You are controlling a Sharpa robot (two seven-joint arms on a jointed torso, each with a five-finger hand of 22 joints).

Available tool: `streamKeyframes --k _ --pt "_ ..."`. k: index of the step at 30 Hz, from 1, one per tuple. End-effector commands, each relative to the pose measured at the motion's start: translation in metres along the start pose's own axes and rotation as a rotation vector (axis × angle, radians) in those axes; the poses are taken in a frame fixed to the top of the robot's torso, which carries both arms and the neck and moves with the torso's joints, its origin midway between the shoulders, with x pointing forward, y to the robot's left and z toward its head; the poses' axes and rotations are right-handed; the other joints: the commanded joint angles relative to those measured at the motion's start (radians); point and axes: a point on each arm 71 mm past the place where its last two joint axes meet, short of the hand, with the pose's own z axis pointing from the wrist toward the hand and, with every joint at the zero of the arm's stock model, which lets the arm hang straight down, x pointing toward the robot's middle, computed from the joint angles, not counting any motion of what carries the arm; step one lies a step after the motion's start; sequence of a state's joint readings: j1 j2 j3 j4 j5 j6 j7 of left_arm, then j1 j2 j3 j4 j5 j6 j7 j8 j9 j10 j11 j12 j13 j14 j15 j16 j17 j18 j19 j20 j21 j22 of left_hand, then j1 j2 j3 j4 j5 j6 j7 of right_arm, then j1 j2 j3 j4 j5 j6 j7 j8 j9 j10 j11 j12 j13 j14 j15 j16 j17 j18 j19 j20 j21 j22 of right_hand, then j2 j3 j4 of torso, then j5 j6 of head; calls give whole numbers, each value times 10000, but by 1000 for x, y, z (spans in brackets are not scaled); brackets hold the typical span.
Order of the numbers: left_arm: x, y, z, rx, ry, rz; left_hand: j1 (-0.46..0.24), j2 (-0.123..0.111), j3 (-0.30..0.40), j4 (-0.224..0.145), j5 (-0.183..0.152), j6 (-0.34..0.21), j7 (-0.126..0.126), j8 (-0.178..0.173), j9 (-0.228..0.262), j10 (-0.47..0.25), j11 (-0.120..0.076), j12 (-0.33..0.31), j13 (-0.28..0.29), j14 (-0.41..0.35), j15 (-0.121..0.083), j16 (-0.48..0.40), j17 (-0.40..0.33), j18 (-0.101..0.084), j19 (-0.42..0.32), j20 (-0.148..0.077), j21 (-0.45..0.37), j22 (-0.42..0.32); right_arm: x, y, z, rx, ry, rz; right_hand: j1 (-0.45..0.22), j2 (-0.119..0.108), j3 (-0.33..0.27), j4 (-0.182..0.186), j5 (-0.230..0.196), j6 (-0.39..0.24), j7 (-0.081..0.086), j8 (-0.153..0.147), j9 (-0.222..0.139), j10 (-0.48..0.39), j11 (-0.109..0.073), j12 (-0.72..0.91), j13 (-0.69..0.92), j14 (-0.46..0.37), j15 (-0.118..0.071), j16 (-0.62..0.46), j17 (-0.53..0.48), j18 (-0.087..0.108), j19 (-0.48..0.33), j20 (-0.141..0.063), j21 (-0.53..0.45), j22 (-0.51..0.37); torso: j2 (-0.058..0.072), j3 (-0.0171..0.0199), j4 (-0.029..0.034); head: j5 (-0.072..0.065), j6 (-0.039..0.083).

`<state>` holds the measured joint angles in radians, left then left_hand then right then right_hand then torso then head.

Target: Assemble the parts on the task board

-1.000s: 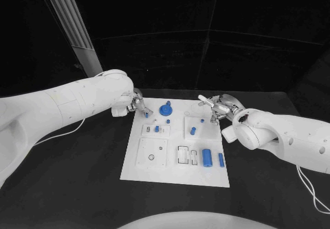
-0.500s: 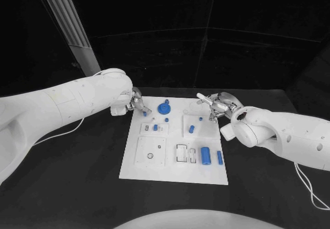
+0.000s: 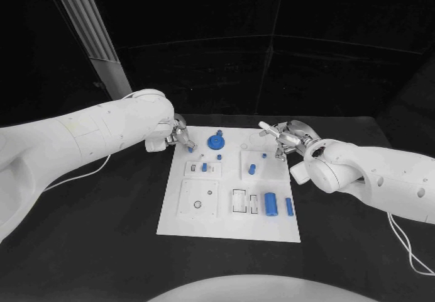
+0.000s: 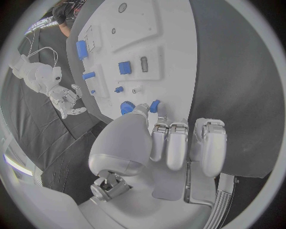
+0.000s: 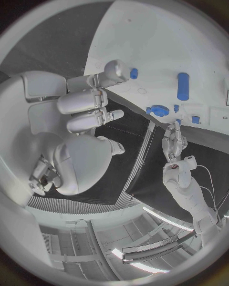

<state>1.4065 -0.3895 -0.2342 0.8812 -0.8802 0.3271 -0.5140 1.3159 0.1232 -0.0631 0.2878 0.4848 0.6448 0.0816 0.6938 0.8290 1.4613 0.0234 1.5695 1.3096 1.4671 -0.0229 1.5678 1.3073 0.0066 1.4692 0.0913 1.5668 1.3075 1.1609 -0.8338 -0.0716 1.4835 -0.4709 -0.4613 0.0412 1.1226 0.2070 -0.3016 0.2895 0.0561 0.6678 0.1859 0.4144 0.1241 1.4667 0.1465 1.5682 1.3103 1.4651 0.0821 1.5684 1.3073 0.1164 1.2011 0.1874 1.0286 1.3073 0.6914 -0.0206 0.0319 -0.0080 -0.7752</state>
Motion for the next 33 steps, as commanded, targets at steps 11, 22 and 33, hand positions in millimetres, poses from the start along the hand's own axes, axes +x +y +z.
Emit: streamKeyframes --k 11,22,33 --pt "1 -2 0 147 147 156 437 -125 923 2 144 80 -69 -60 -52 1095 -92 13 2612 1037 -89 30 2635 -66 1016 -39 40 2633 -1 1 0 -73 -91 -23 106 -21 -69 -1 62 21 241 67 7 1041 -95 26 2605 1057 -74 24 2635 63 -23 -47 -35 753 -4 -11 0 -17 -36" --pt "0 -3 0 477 -18 56 1094 -957 3016 -481 199 181 -79 108 60 1095 -99 13 2612 1037 -178 30 2635 -66 1016 -131 40 2633 -1 1 1 -58 -103 -27 113 -14 -71 -1 64 22 239 77 6 1041 -98 26 2605 1057 -76 24 2635 66 -30 -49 -50 749 -2 -4 13 -15 -57" --pt "-5 7 -4 817 -367 -202 981 -1217 3351 -541 196 239 -88 178 110 1095 -102 13 2612 1037 -188 30 2635 -66 1016 -136 40 2633 -2 0 1 -15 -138 -35 119 -8 -71 -1 65 23 238 83 5 1041 -99 26 2605 1057 -77 24 2635 65 -25 -50 -46 752 -6 -8 16 -22 -98"
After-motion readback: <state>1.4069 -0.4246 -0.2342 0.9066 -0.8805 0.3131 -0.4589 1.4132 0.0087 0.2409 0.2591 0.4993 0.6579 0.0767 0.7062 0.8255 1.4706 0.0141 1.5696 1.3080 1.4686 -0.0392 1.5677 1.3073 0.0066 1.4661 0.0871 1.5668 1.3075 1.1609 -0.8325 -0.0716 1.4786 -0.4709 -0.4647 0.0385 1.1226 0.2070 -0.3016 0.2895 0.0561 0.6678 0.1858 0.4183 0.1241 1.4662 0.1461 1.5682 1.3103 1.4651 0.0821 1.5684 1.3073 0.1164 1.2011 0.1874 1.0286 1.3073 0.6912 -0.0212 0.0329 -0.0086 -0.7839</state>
